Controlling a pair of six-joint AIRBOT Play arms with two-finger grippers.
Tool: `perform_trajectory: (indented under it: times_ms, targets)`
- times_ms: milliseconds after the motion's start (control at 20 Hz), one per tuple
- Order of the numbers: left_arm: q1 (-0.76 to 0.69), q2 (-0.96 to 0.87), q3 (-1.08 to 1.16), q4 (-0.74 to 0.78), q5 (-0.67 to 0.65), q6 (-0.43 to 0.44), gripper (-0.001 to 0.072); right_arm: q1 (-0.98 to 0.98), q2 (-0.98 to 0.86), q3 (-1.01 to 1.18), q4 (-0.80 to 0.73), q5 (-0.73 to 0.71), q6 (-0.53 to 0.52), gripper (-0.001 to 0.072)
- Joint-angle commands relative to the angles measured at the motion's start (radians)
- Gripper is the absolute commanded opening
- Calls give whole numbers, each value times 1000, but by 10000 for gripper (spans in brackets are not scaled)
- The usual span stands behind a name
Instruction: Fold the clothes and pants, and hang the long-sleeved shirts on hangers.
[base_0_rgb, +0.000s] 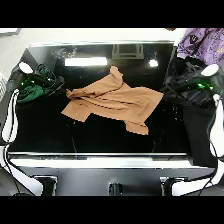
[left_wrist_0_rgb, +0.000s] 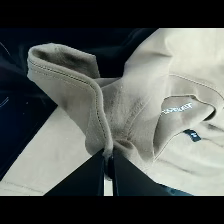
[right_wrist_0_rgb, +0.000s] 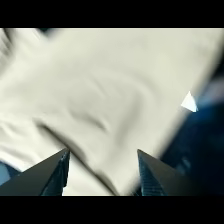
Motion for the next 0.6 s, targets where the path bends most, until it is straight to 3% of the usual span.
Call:
perform_trajectory:
  times_ms: [0,250,550]
  targets:
    - [-2,-1,0,0,-10,-1,19,-66,128,-200,-48,102,-95,499]
    - [-6,-1,0,0,-10,-2,19,-14,306,-765,212,-148,-196,499]
    - [-5,-1,0,0,-10,-1,19,184,307,-904,254,-362,-201,499]
